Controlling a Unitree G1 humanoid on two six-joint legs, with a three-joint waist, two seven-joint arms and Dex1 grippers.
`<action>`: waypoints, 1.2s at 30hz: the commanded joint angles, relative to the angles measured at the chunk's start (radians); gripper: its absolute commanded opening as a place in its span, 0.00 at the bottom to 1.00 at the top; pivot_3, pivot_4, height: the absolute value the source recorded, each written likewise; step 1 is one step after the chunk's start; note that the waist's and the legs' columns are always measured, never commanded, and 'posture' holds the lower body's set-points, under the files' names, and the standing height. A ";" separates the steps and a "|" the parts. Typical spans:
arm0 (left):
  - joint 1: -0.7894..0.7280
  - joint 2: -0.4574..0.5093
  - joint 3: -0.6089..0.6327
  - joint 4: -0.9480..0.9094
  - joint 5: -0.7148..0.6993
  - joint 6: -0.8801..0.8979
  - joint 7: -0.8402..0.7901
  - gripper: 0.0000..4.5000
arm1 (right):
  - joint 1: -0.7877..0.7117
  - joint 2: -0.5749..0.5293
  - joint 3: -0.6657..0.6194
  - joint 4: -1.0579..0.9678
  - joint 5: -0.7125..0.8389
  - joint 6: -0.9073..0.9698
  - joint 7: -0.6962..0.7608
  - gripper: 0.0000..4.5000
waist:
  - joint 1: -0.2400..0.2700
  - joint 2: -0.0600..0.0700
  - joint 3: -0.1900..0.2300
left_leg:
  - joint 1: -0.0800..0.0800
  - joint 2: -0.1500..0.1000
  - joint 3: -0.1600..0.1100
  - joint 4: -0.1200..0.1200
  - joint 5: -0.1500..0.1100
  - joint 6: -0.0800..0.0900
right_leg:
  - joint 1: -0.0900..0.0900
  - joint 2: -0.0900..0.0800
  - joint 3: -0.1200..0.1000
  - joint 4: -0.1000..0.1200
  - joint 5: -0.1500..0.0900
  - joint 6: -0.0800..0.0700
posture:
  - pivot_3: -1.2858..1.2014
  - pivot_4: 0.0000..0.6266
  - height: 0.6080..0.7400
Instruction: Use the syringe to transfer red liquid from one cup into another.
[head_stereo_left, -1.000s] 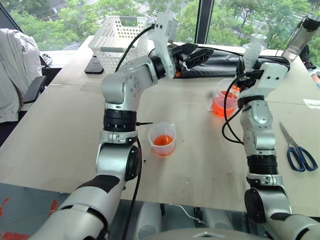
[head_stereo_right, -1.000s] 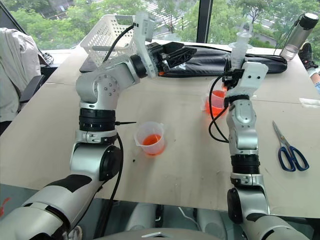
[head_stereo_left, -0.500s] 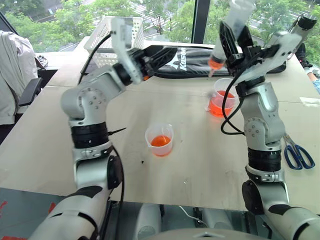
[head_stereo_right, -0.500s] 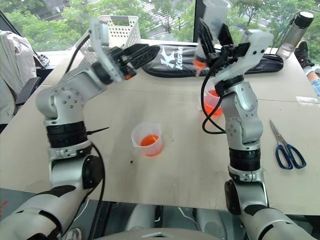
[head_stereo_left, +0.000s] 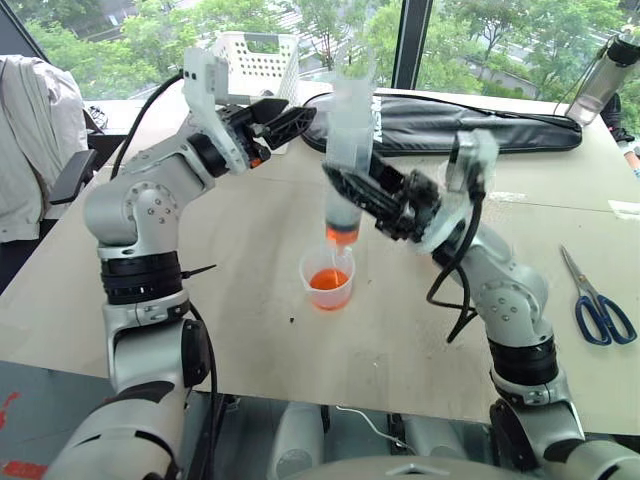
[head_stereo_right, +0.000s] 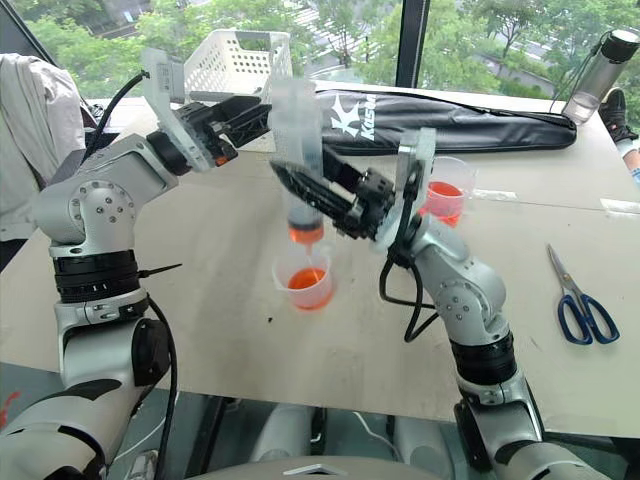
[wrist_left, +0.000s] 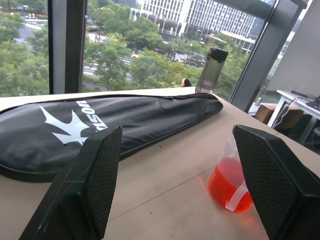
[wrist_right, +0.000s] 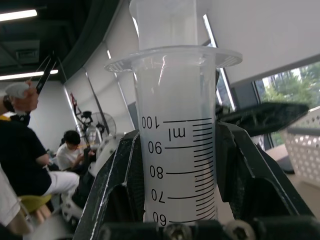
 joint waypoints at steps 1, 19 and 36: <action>-0.002 0.053 -0.010 -0.086 -0.051 0.027 -0.066 0.79 | 0.013 0.017 0.043 0.043 -0.069 -0.082 0.082 0.34 | -0.002 0.000 0.000 | 0.000 0.000 0.000 0.000 0.000 0.000 | 0.000 0.000 0.000 0.000 0.000 0.000 | 0.52 0.24 0.88; 0.024 0.362 0.037 -0.170 -0.357 0.280 -0.355 0.79 | 0.000 0.108 0.075 0.207 -0.266 -0.261 0.149 0.34 | 0.000 -0.003 0.002 | 0.000 0.001 0.000 0.000 0.000 0.000 | -0.001 0.000 0.000 0.000 0.000 0.000 | 0.52 0.24 0.88; 0.017 0.329 -0.006 -0.206 -0.343 0.196 -0.294 0.07 | -0.015 0.126 0.069 0.234 -0.303 -0.288 0.159 0.34 | 0.000 -0.003 0.002 | 0.000 0.001 0.000 -0.001 0.000 0.000 | -0.002 0.000 0.000 0.000 0.000 0.000 | 0.52 0.24 0.88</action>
